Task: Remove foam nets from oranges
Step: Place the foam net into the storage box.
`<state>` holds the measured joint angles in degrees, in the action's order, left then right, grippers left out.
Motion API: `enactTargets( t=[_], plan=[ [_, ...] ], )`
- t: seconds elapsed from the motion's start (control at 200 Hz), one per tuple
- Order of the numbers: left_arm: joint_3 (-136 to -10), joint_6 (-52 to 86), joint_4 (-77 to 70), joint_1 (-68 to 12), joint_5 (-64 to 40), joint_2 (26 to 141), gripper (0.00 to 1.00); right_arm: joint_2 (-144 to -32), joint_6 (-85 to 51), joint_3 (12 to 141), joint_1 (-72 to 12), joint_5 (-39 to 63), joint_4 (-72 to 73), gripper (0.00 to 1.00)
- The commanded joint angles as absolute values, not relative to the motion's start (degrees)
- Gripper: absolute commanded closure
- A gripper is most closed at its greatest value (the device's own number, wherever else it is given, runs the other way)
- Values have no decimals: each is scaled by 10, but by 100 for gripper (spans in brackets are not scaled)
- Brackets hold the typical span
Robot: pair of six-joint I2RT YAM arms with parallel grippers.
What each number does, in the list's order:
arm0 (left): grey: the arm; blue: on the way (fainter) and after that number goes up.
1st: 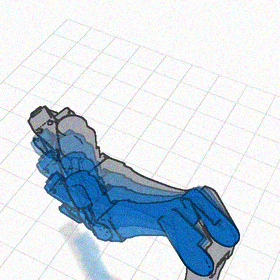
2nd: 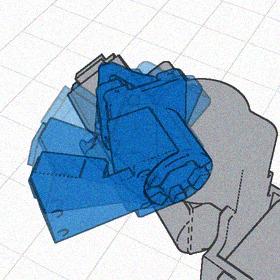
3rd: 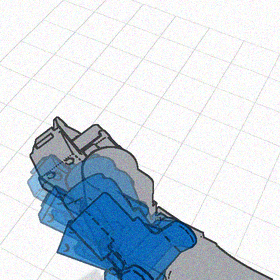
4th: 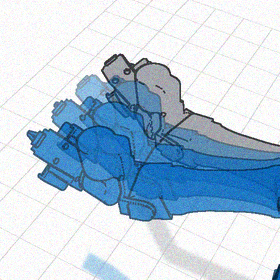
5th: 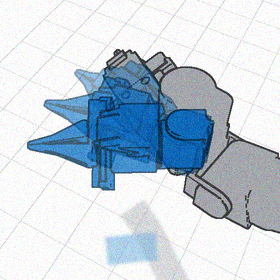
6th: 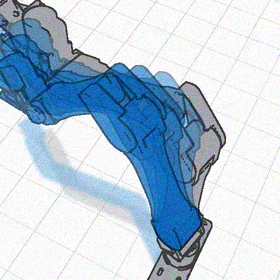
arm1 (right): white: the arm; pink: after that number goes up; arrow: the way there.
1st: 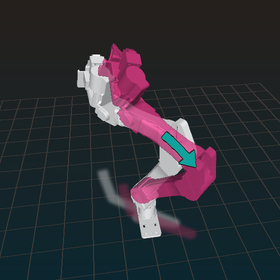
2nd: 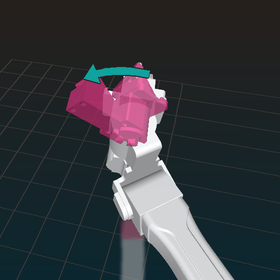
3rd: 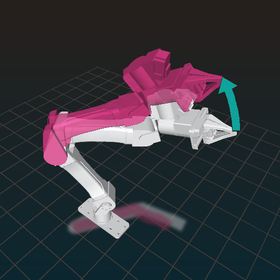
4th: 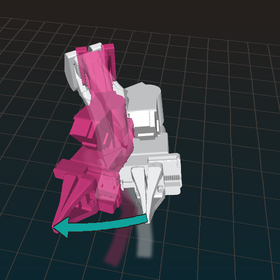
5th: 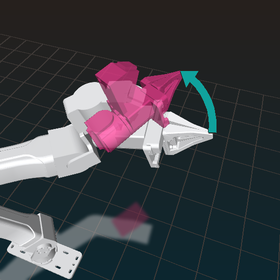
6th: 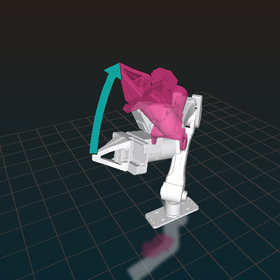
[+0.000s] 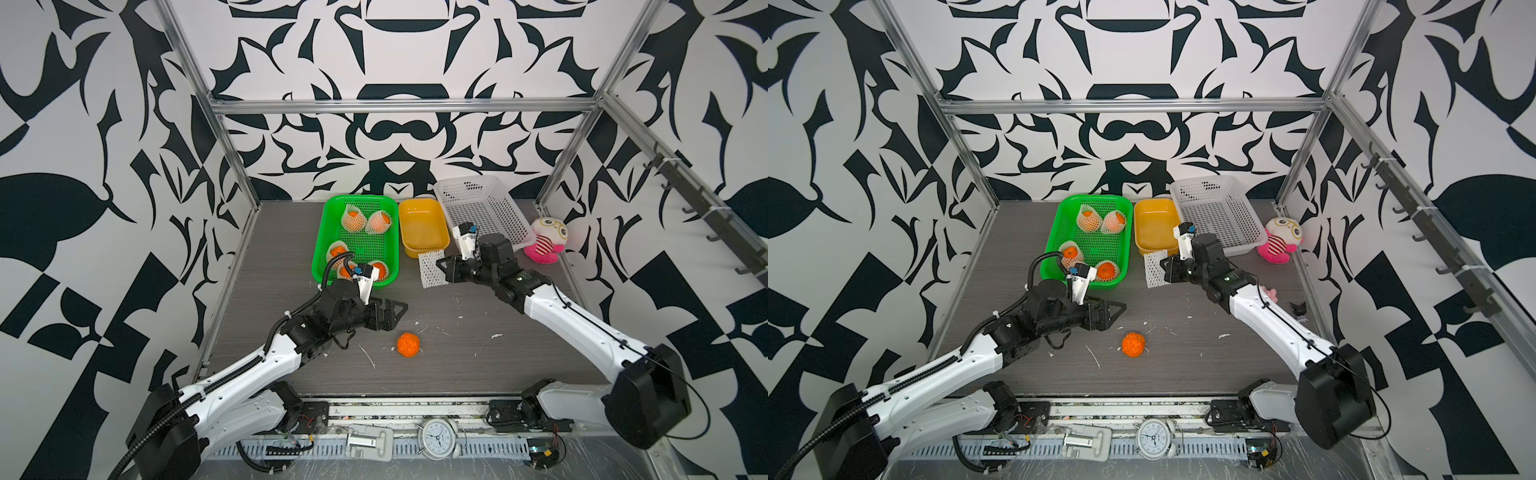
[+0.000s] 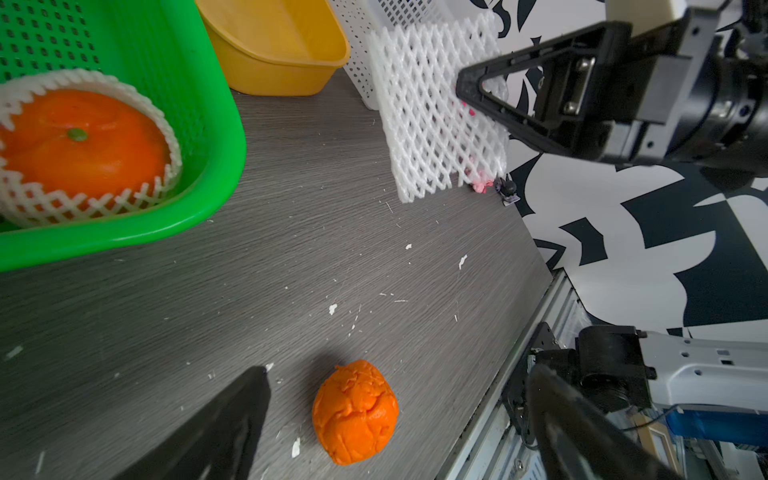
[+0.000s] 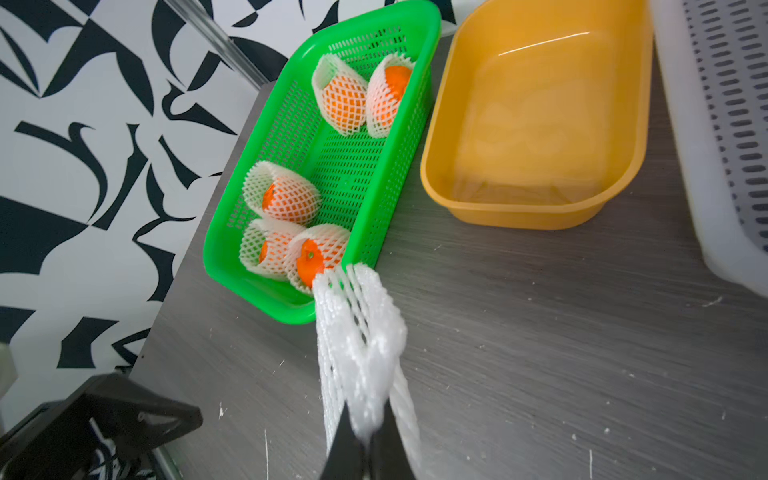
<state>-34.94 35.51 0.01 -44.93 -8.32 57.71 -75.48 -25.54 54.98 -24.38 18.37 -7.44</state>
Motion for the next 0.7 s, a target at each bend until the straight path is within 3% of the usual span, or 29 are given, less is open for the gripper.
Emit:
enactTargets(
  t=[0.0,0.695],
  plan=[
    [-372,349,-4,-443,-57,590,1,-795,-235,605,-222,198,-50,100],
    [-423,333,-25,-390,-111,685,1,-1188,-256,987,-169,256,-133,100]
  ],
)
